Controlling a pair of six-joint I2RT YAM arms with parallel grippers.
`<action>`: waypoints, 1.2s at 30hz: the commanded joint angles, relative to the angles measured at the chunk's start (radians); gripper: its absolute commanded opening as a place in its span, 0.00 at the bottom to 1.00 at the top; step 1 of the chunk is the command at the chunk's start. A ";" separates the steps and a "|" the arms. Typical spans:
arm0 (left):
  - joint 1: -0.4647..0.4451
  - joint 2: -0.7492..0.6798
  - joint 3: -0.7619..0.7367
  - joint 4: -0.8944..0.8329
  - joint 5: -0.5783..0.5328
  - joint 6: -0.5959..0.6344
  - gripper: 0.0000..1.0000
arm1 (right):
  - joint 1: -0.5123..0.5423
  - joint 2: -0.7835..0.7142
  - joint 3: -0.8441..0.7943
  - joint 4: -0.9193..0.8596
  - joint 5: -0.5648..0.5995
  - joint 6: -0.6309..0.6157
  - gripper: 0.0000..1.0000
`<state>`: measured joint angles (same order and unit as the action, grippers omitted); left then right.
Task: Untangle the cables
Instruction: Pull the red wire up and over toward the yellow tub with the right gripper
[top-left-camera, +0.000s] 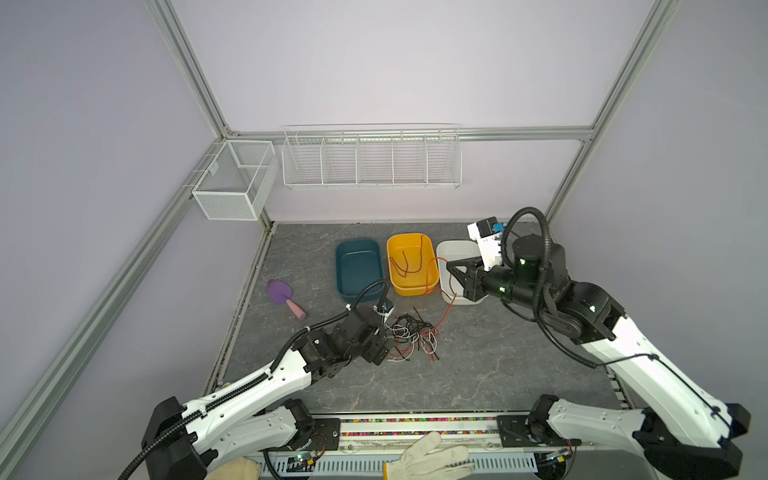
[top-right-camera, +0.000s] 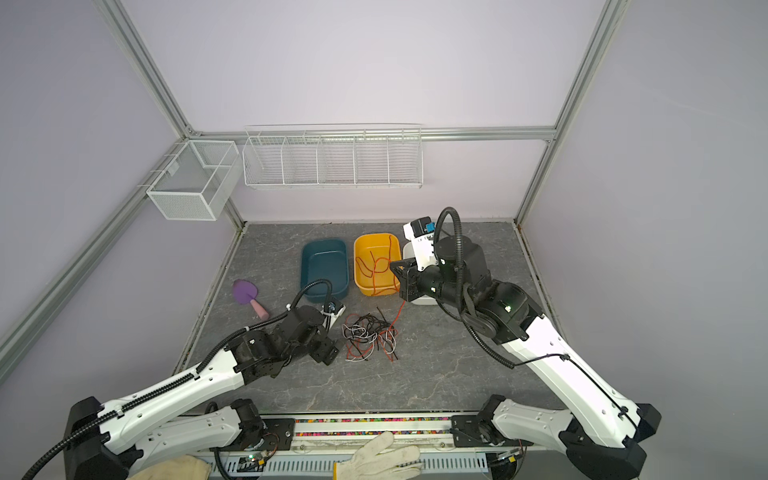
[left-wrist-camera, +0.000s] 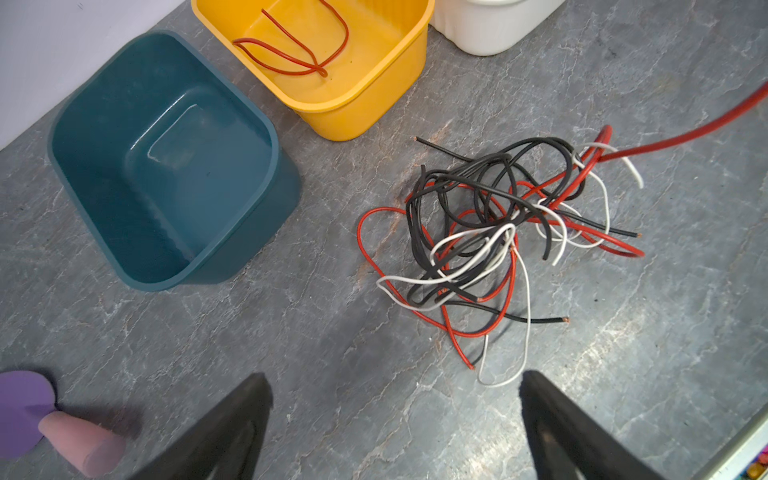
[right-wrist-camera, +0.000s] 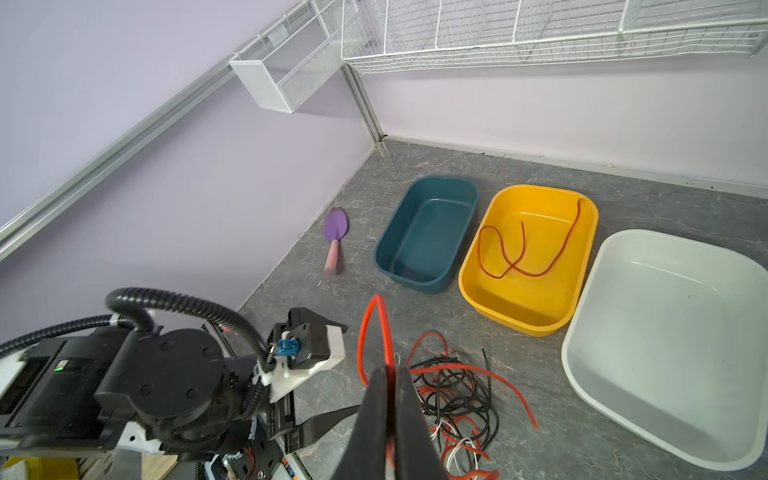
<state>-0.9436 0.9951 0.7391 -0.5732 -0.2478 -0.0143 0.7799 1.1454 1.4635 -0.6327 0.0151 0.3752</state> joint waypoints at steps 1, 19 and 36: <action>-0.004 -0.029 -0.018 0.007 -0.022 0.012 0.93 | -0.024 0.028 0.086 -0.041 0.012 -0.023 0.06; -0.004 -0.025 -0.021 0.010 -0.016 0.016 0.93 | -0.040 0.096 0.334 -0.088 -0.077 -0.025 0.07; -0.004 -0.072 -0.040 0.031 -0.009 0.035 0.93 | -0.201 0.286 0.270 -0.004 -0.160 -0.042 0.07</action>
<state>-0.9436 0.9409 0.7136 -0.5602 -0.2615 0.0017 0.5999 1.4033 1.7443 -0.6811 -0.1291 0.3573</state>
